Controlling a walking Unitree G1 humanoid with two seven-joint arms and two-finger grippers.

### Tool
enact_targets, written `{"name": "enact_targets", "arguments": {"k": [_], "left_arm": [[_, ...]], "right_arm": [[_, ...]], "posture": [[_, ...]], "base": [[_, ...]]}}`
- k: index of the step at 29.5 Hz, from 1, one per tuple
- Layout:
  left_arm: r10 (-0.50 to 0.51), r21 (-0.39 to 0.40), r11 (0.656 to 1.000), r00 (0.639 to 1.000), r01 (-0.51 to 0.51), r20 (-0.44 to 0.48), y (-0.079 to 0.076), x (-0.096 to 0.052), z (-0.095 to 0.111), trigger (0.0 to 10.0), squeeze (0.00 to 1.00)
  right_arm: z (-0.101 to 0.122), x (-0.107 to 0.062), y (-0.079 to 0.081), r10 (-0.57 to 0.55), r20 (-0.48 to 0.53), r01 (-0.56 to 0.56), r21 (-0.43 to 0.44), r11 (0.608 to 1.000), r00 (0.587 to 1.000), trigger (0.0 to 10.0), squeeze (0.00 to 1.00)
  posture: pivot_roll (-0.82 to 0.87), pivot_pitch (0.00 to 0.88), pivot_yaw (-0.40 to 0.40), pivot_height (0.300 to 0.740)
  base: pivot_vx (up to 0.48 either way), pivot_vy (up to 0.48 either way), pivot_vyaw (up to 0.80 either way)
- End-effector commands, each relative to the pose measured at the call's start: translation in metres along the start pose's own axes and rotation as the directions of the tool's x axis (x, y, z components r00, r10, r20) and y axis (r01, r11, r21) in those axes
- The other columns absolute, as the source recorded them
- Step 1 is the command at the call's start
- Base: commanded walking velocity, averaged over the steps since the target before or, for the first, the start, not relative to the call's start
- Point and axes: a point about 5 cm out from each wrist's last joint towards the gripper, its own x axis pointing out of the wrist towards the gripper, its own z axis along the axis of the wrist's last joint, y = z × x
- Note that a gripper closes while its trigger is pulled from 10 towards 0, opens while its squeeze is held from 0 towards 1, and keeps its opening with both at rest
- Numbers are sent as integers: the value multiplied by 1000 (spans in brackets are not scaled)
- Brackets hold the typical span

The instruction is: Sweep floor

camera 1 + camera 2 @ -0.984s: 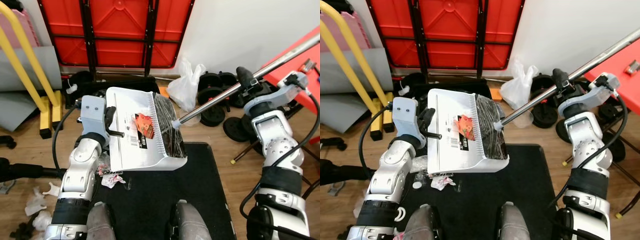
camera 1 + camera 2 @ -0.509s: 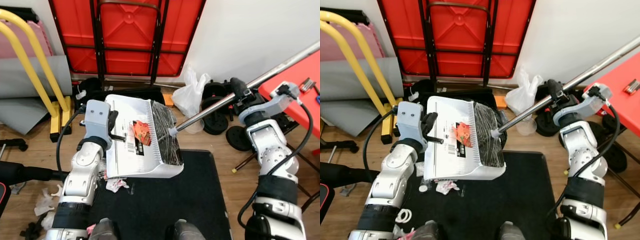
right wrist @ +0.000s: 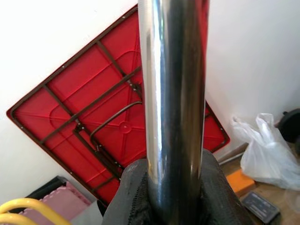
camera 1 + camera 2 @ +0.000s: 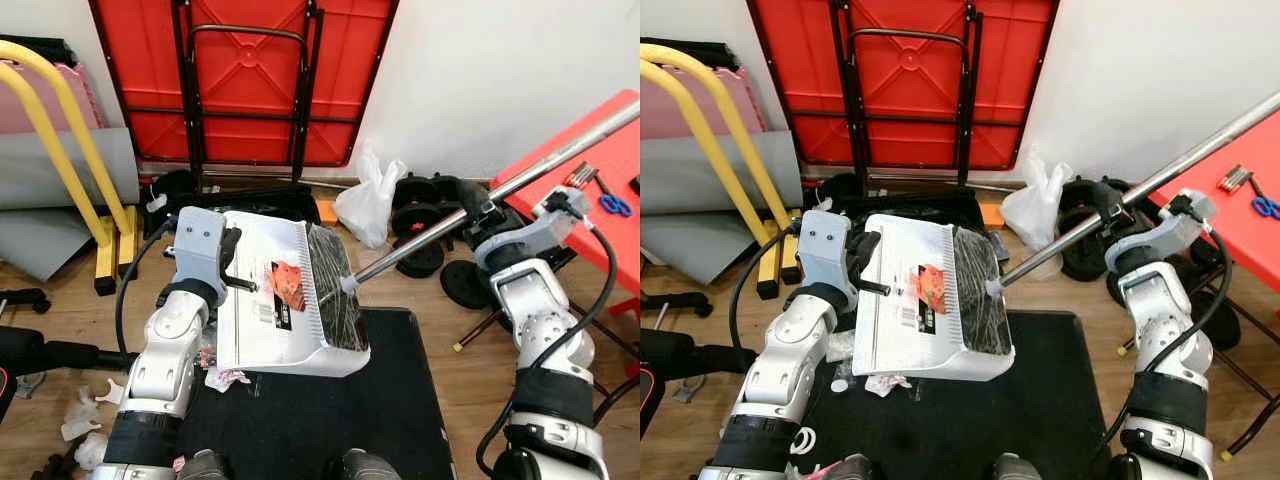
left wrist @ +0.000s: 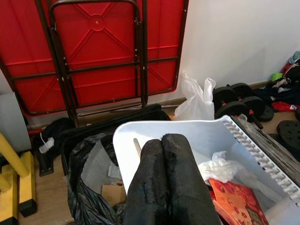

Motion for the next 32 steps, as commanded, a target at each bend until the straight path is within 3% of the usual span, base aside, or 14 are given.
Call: {"name": "enact_targets", "arguments": {"k": [1, 6, 12, 21, 32], "left_arm": [[-39, -1, 999, 999, 39, 2, -5, -1, 1, 10000, 0], [-59, 8, 998, 998, 59, -2, -6, -1, 1, 10000, 0], [-59, 7, 998, 998, 59, 0, -6, -1, 2, 10000, 0], [-63, 3, 998, 998, 63, 4, -8, -1, 3, 10000, 0], [-65, 1, 998, 998, 65, 6, -8, -1, 4, 10000, 0]], "right_arm": [[14, -1, 6, 24, 78, -24, -4, 1000, 997, 10000, 0], [12, -1, 6, 28, 77, -25, -39, 999, 997, 10000, 0], [13, 1, 3, -6, 84, 7, -4, 1000, 996, 10000, 0], [15, 0, 4, 5, 97, -2, -29, 1000, 995, 10000, 0], [15, 2, 7, 19, 103, -19, 2, 1000, 994, 10000, 0]], "posture": [[-133, 26, -150, 740], [-134, 29, -151, 740], [-134, 29, -154, 740], [-136, 32, -154, 740], [-138, 32, -156, 740]], "base": [[0, 0, 0], [245, 0, 305], [335, 0, 423], [333, 0, 268], [331, 0, 0]]}}
